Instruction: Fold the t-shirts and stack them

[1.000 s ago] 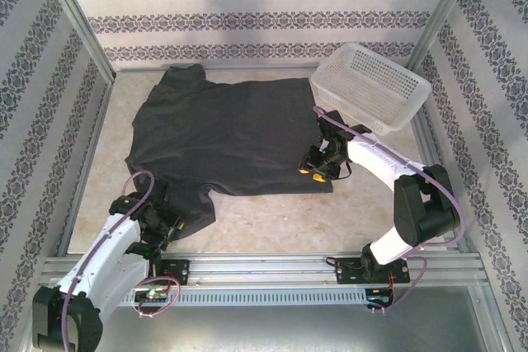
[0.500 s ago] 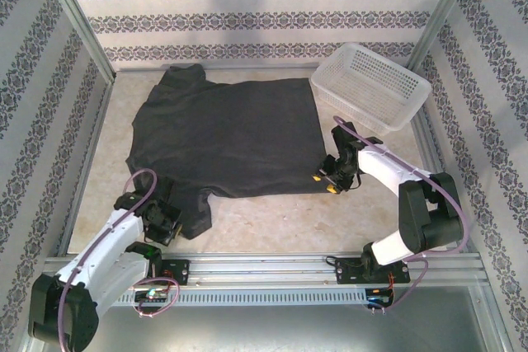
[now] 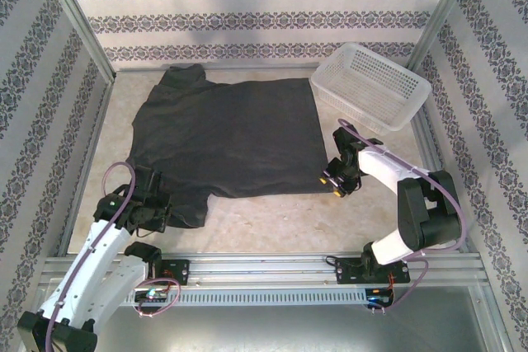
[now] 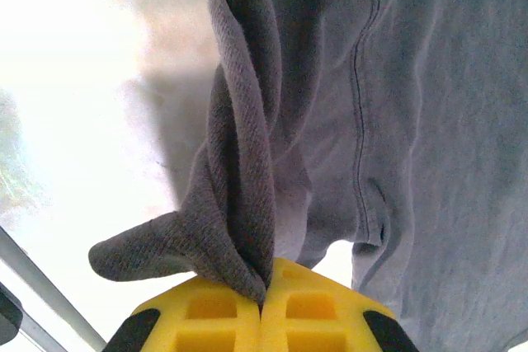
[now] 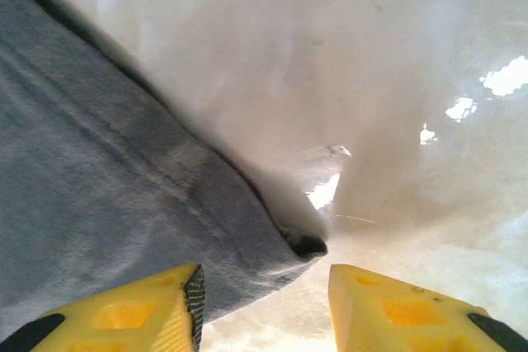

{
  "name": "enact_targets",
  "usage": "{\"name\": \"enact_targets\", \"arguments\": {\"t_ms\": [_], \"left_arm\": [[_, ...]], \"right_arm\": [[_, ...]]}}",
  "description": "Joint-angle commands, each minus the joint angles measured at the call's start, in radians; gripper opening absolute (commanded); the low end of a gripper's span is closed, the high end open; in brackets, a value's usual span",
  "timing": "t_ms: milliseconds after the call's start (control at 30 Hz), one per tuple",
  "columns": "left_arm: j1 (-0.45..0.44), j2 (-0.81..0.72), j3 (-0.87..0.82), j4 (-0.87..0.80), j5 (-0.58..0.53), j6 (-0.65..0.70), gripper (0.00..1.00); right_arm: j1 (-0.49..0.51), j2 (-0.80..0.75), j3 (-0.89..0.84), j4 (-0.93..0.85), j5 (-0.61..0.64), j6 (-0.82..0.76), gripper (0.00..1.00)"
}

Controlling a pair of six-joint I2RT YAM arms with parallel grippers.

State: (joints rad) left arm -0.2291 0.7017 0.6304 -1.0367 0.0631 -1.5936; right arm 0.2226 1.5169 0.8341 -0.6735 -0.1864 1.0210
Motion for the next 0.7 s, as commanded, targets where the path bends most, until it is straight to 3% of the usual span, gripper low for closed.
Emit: {"name": "enact_targets", "arguments": {"t_ms": [0, 133, 267, 533, 667], "left_arm": [[-0.008, 0.009, 0.030, -0.043, -0.057, -0.022, 0.00], [-0.008, 0.027, 0.042, -0.024, -0.096, -0.010, 0.00], [0.002, 0.050, 0.044, 0.068, -0.138, 0.022, 0.00], [0.082, 0.116, 0.054, 0.377, -0.173, 0.177, 0.00], [0.169, 0.199, 0.085, 0.537, -0.075, 0.240, 0.00]], "right_arm": [[0.007, 0.029, -0.016, 0.021, 0.013, 0.036, 0.38], [0.014, 0.071, -0.006, 0.041, 0.018, 0.049, 0.28], [0.005, 0.080, 0.010, 0.065, 0.009, 0.060, 0.00], [0.024, 0.030, 0.126, -0.007, 0.021, 0.053, 0.00], [0.024, 0.047, 0.196, -0.021, 0.012, 0.062, 0.00]]}}
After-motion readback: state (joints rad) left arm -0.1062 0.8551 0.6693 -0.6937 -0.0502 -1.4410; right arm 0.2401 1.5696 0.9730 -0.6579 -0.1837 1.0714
